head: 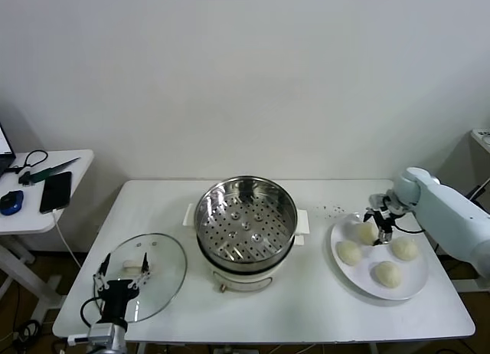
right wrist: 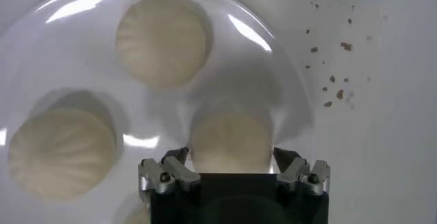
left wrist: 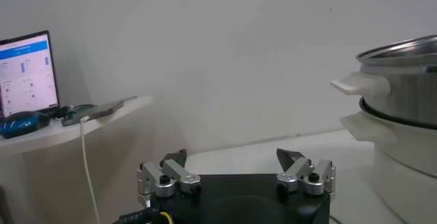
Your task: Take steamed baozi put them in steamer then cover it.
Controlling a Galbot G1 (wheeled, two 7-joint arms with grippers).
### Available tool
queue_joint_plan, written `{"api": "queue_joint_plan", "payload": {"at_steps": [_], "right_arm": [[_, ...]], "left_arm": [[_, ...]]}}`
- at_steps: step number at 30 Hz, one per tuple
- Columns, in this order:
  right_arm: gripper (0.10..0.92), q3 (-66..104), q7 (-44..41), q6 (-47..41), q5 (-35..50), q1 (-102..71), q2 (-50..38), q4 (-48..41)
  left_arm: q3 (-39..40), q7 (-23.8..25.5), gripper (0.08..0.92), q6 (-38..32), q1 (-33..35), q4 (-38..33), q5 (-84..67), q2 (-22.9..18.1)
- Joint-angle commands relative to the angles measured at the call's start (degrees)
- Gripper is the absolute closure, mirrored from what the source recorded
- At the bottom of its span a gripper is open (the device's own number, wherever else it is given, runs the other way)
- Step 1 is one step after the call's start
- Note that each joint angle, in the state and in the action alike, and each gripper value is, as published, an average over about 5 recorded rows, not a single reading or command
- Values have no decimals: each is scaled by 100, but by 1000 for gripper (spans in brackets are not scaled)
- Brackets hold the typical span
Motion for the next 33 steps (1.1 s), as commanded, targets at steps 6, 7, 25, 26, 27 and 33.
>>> {"api": "queue_joint_plan", "payload": {"at_steps": [6, 7, 25, 26, 27, 33], "right_arm": [[352, -186, -53, 54, 137, 199, -72, 169], [352, -259, -62, 78, 220, 282, -105, 255], [337, -2827, -541, 2043, 1070, 3770, 688, 1822], [336, -2819, -544, 2202, 980, 3857, 831, 1840], [335, -2801, -545, 2312, 892, 3910, 963, 1863], [328, -2674, -416, 2703, 444, 3881, 1763, 2195]], "left_arm": [[-36, -4, 177, -47, 69, 35, -8, 13], [-37, -3, 177, -50, 77, 37, -8, 14], [12, -3, 177, -39, 193, 36, -81, 9], [16, -7, 177, -32, 196, 35, -98, 5], [18, -12, 177, -22, 201, 30, -109, 2], [32, -36, 177, 53, 246, -57, -94, 18]]}}
